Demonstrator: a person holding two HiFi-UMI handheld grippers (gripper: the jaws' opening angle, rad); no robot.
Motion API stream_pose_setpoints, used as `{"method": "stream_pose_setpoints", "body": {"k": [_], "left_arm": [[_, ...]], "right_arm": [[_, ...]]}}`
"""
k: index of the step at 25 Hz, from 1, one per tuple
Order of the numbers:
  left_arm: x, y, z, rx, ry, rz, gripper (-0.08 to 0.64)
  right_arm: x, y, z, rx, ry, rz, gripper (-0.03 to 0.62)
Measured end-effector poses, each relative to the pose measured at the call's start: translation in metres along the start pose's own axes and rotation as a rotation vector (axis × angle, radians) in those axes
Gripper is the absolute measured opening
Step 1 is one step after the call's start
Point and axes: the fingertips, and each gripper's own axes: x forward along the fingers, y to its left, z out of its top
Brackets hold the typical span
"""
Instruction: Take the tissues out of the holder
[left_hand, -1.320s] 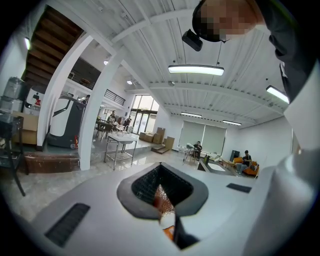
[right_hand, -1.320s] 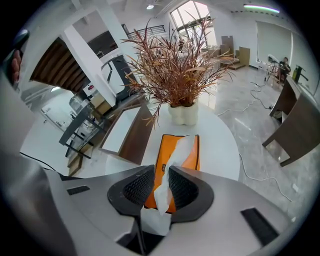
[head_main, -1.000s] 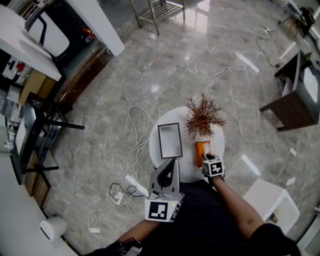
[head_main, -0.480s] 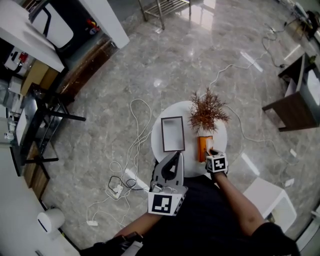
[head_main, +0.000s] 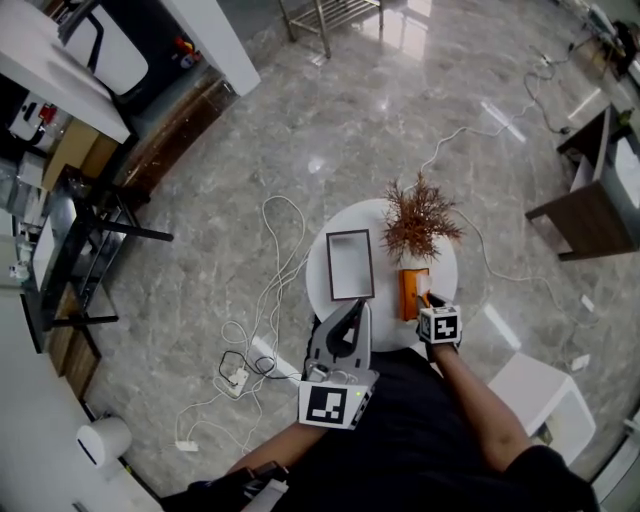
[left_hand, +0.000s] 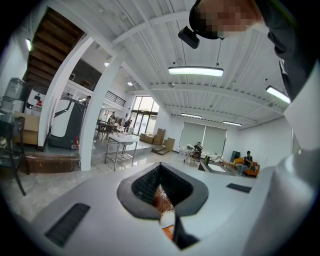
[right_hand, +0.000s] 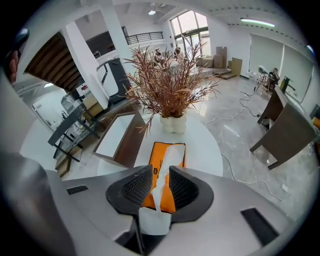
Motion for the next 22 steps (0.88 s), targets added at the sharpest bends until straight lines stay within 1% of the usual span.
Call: {"method": "stream_pose_setpoints", "body": {"k": [5,8,10,13,15,18,22], "left_arm": [[-0.004,0.000,0.002,0.009,0.005,-0.017,0.000],[-0.006,-0.001,0.000,0.013,0.016,-0.031,0.000],[-0.006,-0.001,-0.001,0.017,0.024,-0.042,0.000],[-0.008,0.001,-0.001,0.018,0.031,-0.057,0.000],[-0.009,0.003,0.000,0.016,0.036,-0.064,0.000],[-0.009,0.007,0.002,0.020,0.037,-0.077,0.000],[-0.010,0.012,0.005,-0.004,0.041,-0.089,0.000]], "right_arm": [[-0.006,0.009,-0.002,0.008,-0.003,0.002,0.106],[-0.013,0.016,0.007,0.009,-0.035,0.010,0.106],[-0.014,0.019,0.003,0.030,-0.034,0.019,0.104],[-0.014,0.022,-0.007,0.063,-0.018,0.028,0.070],[-0.017,0.024,-0.005,0.060,-0.026,0.021,0.053],[-0.022,0.027,-0.003,0.045,-0.040,0.007,0.009],[-0.027,0.034,-0.001,0.032,-0.071,-0.001,0.009]]}}
